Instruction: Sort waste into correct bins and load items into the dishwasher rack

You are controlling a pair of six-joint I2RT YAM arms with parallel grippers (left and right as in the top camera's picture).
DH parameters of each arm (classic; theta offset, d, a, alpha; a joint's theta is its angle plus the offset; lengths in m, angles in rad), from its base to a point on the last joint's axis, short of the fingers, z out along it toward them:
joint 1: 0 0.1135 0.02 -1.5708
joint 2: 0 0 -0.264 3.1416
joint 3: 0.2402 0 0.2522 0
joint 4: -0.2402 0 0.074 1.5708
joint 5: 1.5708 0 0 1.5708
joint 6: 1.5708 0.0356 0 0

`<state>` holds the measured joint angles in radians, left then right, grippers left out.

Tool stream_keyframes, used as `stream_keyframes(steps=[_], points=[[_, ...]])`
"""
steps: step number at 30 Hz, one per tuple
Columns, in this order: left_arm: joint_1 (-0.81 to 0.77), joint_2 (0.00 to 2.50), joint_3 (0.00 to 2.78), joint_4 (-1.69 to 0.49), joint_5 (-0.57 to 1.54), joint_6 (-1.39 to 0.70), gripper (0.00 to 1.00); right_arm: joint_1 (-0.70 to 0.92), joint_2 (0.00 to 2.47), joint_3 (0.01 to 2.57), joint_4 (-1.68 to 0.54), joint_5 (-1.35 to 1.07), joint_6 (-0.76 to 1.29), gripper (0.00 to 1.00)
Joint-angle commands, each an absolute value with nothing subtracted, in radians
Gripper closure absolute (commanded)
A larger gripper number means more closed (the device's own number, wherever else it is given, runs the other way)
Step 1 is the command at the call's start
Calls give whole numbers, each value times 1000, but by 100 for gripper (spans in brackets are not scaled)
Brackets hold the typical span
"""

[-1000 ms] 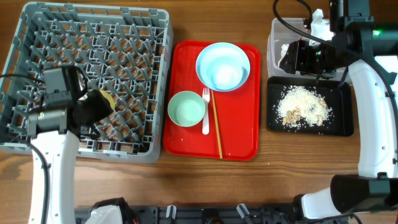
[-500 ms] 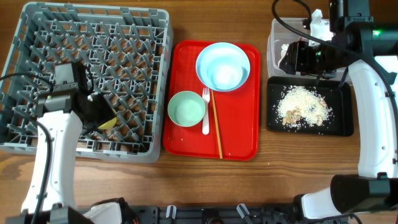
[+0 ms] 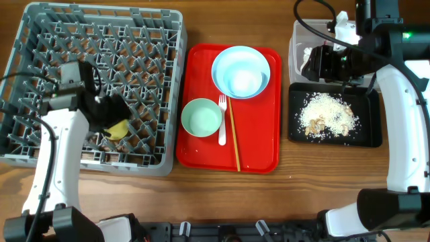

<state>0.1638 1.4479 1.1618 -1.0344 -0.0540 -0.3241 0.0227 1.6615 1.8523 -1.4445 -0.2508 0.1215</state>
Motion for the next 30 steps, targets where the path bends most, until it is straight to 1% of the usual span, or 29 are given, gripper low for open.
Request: stream_keyframes(steps=[1, 3, 4, 5, 6, 11, 12, 18, 24, 27, 30], points=[[130, 1388, 1262, -996, 20, -318, 0, 22, 1663, 1857, -1449, -231, 104, 29], [94, 1370, 1266, -950, 70, -319, 0, 22, 1663, 1857, -1449, -232, 104, 16], [59, 1365, 1266, -921, 95, -319, 0, 22, 1663, 1857, -1448, -236, 104, 6], [26, 1364, 1266, -902, 101, -321, 0, 22, 1663, 1857, -1446, -243, 104, 2], [-12, 1364, 1266, -888, 100, -322, 0, 22, 1663, 1857, -1446, -244, 105, 0], [-204, 1388, 1264, -832, 102, -323, 0, 22, 1663, 1857, -1438, -220, 113, 0], [-268, 1395, 1264, -820, 120, -322, 0, 14, 1663, 1857, -1434, -186, 152, 0], [-435, 1455, 1264, -764, 110, -322, 1, -69, 1663, 1857, -1425, -157, 258, 0], [-545, 1592, 1264, -758, 32, -322, 4, -120, 1663, 1857, -1430, -156, 262, 0], [-583, 1667, 1264, -752, 32, -322, 5, -120, 1663, 1857, -1430, -156, 262, 0], [-619, 1742, 1264, -751, 32, -322, 11, -120, 1663, 1857, -1429, -156, 262, 0]])
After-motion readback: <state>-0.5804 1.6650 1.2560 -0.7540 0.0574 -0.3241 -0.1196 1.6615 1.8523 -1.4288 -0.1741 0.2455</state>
